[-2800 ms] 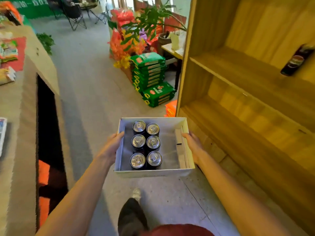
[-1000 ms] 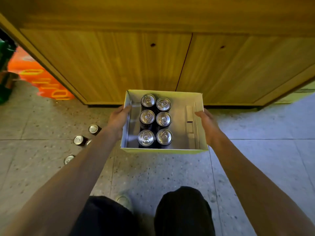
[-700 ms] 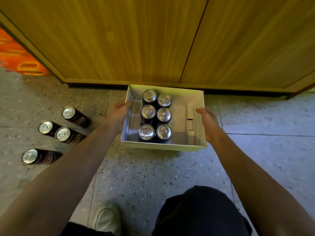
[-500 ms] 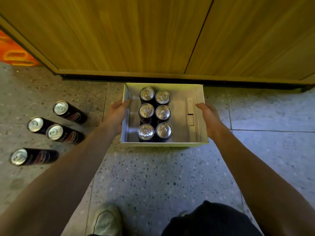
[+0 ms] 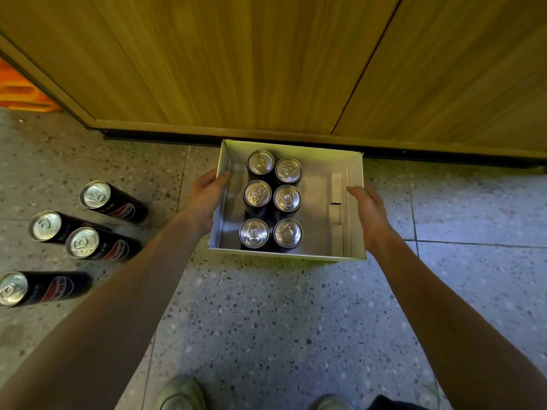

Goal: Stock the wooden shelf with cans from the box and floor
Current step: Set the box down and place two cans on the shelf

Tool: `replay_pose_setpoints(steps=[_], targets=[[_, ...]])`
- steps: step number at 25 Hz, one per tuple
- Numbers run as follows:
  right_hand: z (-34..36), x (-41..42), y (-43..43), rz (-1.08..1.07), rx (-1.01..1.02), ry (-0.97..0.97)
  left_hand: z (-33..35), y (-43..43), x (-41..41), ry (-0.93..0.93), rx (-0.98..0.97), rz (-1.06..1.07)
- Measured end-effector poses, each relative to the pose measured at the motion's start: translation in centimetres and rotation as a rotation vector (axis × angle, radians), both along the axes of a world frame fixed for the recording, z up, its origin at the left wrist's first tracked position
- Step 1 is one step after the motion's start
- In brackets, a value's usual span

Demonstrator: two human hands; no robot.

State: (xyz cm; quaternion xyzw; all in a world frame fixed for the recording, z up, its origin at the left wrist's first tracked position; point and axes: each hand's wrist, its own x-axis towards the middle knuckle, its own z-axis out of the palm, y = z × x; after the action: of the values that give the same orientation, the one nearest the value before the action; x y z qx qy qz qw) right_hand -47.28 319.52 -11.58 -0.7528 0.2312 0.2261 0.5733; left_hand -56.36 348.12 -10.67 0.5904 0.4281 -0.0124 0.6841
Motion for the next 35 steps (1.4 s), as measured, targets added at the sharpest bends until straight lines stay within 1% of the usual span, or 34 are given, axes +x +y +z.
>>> replay_pose_setpoints(steps=[4,7,9,11,12,14,15,16,17,18,19,21,22,26,29,33,35], targets=[[0.1,-0.3,0.0,0.018,0.027,-0.050,-0.3,-0.2,-0.3,-0.027,0.046,0.009],[0.5,-0.5,0.0,0.038,0.037,-0.157,-0.1,-0.5,-0.8,-0.036,0.116,0.004],[0.8,-0.9,0.1,0.078,-0.007,-0.251,0.4,-0.9,-2.1,-0.074,0.151,0.012],[0.8,-1.6,-0.2,0.128,-0.106,-0.362,1.0,-1.3,-3.8,-0.193,0.197,-0.008],[0.9,-2.2,-0.4,0.145,-0.164,-0.423,1.1,-1.4,-4.7,-0.248,0.244,-0.036],[1.3,-4.0,-0.6,0.192,-0.269,-0.612,1.4,-1.6,-6.2,-0.316,0.382,-0.103],[1.5,-5.0,-0.5,0.235,-0.298,-0.708,1.6,-1.6,-6.8,-0.340,0.490,-0.142],[1.6,-5.9,-0.4,0.288,-0.298,-0.765,1.8,-1.8,-7.2,-0.367,0.614,-0.193],[1.8,-6.8,-0.2,0.354,-0.274,-0.774,1.9,-1.9,-7.6,-0.396,0.721,-0.254],[1.9,-7.7,0.1,0.430,-0.244,-0.751,2.2,-2.2,-7.9,-0.419,0.788,-0.318],[2.0,-8.4,0.5,0.514,-0.226,-0.721,2.4,-2.7,-8.2,-0.424,0.803,-0.381],[2.2,-9.7,1.3,0.663,-0.262,-0.701,2.4,-3.7,-8.8,-0.386,0.736,-0.508],[2.2,-10.1,1.7,0.711,-0.294,-0.705,2.2,-4.1,-8.9,-0.359,0.715,-0.567],[2.0,-10.5,3.0,0.818,-0.369,-0.664,1.6,-4.3,-8.6,-0.278,0.774,-0.710],[1.8,-10.3,3.7,0.809,-0.361,-0.617,1.7,-4.0,-8.1,-0.296,0.726,-0.756],[1.7,-10.3,4.3,0.758,-0.335,-0.656,1.8,-3.4,-7.6,-0.274,0.594,-0.763],[1.6,-10.3,4.3,0.749,-0.330,-0.678,1.7,-3.2,-7.5,-0.277,0.574,-0.765]])
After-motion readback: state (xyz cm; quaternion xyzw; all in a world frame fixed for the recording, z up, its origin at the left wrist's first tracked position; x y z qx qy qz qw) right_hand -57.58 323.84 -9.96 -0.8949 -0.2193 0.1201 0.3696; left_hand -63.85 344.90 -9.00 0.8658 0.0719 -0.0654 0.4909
